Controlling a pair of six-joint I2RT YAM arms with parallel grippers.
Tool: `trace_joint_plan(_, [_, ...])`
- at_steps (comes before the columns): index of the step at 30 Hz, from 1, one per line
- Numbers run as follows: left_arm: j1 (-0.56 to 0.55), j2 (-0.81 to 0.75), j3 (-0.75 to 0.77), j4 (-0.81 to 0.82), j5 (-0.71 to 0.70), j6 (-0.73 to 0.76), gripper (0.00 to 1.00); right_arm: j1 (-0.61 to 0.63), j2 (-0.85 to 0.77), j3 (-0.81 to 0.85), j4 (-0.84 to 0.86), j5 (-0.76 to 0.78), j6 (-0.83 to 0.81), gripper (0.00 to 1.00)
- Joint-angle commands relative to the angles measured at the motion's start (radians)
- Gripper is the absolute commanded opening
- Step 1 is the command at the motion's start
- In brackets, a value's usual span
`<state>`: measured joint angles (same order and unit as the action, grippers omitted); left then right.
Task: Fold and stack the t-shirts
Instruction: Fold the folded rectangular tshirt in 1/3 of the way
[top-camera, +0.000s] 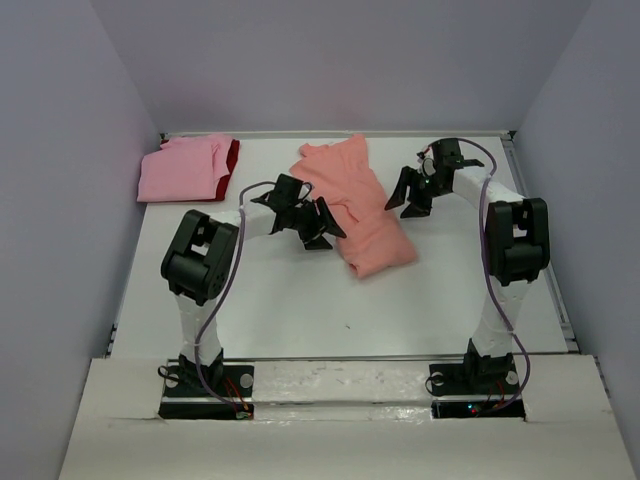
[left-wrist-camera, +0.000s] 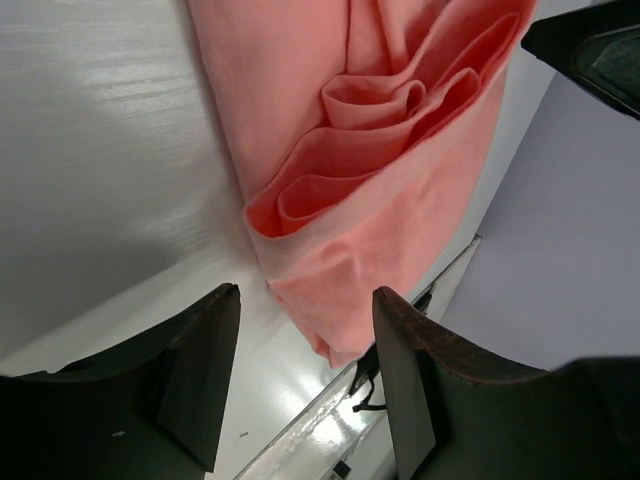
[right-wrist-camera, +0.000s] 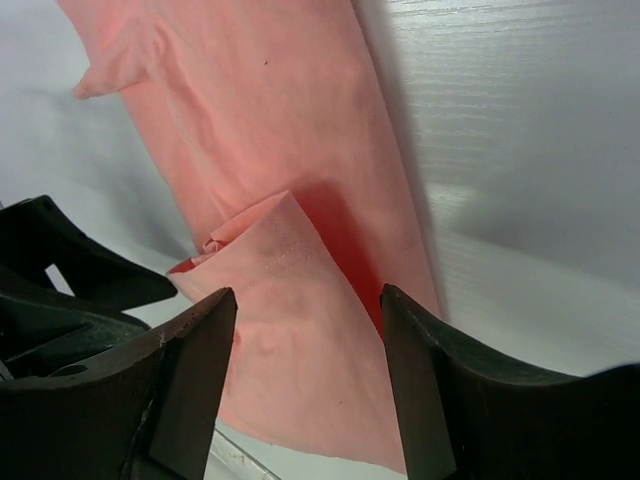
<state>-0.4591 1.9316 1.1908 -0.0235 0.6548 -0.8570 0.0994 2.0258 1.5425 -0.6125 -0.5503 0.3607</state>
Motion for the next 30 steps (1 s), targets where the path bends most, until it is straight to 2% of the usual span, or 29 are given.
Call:
trace_joint_plan(1, [-0.009, 0.009, 0.003, 0.008, 0.011, 0.016, 0.64, 0.005, 0.005, 0.01, 0.048, -0.023, 0.007, 0.65])
trace_joint_plan(11, [-0.012, 0.064, 0.041, 0.004, 0.0, 0.033, 0.63, 0.005, 0.021, 0.01, 0.059, -0.03, 0.015, 0.64])
trace_joint_plan(21, [-0.013, 0.083, 0.079, -0.01, -0.004, 0.039, 0.55, 0.023, 0.03, 0.008, 0.068, -0.03, 0.023, 0.61])
trace_joint_plan(30, [-0.013, 0.095, 0.112, -0.024, -0.006, 0.044, 0.54, 0.033, 0.04, 0.013, 0.068, -0.025, 0.032, 0.59])
